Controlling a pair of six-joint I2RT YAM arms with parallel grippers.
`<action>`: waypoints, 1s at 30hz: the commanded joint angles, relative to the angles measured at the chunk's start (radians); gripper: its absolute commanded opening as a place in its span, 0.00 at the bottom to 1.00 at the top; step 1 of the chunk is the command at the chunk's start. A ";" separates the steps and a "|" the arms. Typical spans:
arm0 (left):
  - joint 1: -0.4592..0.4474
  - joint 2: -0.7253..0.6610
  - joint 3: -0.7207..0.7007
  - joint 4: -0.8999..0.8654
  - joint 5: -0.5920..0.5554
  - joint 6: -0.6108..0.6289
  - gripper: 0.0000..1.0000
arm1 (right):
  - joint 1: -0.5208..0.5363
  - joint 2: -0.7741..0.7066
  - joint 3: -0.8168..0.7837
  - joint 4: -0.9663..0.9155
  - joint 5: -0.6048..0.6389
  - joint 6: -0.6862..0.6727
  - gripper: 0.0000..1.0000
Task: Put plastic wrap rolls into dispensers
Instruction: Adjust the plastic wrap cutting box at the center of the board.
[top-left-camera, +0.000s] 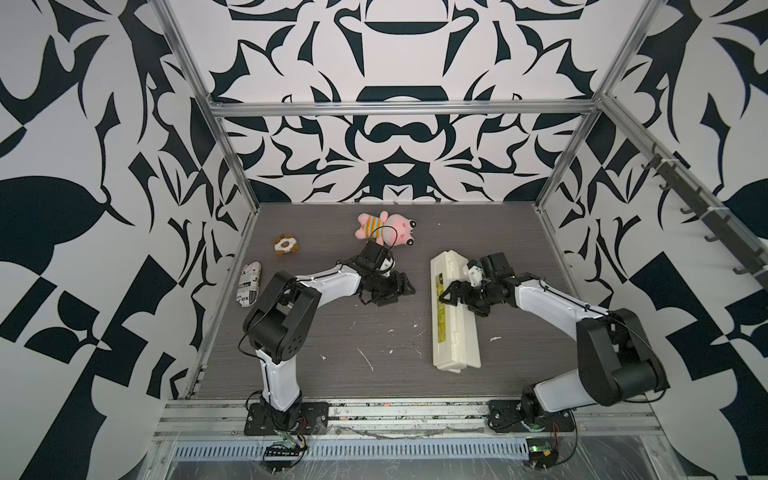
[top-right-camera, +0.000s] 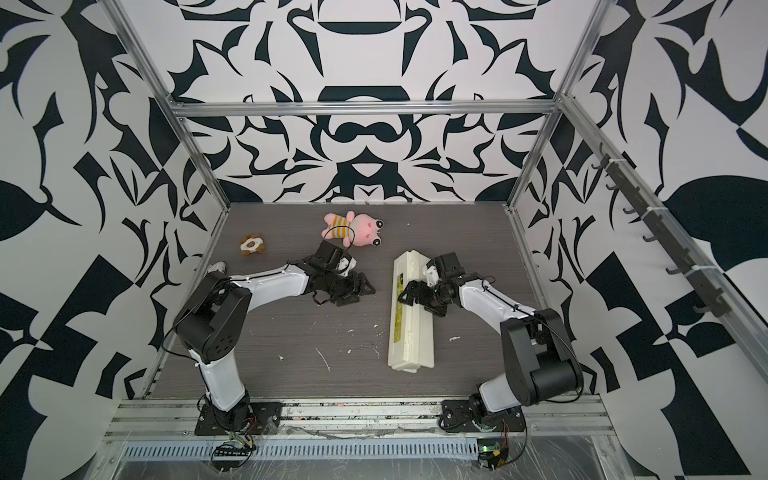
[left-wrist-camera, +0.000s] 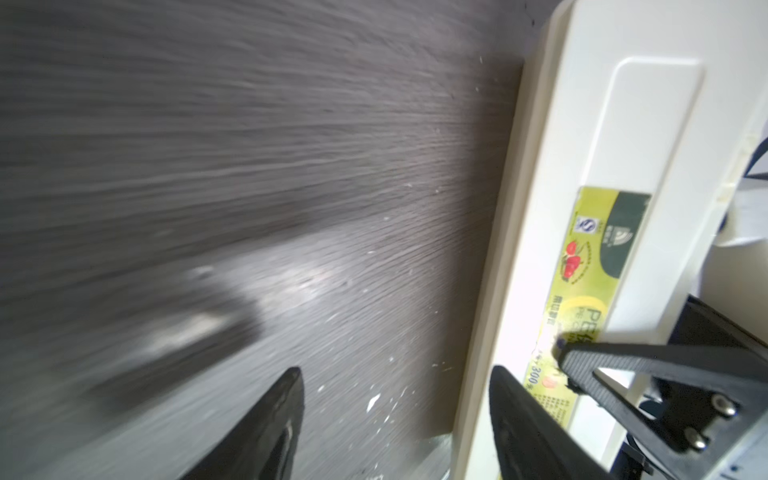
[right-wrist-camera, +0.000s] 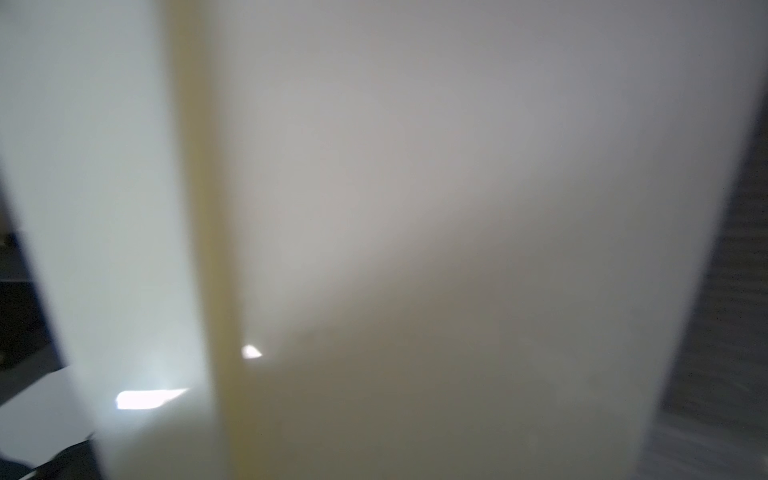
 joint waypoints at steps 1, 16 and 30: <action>0.038 -0.084 -0.048 -0.054 -0.037 0.022 0.73 | 0.007 0.035 -0.023 0.401 -0.230 0.161 0.67; 0.074 -0.142 -0.064 -0.105 -0.075 0.036 0.73 | -0.013 0.169 0.172 -0.006 0.041 -0.130 0.99; 0.075 -0.130 -0.062 -0.108 -0.072 0.036 0.73 | -0.044 0.192 0.173 -0.075 0.147 -0.165 0.90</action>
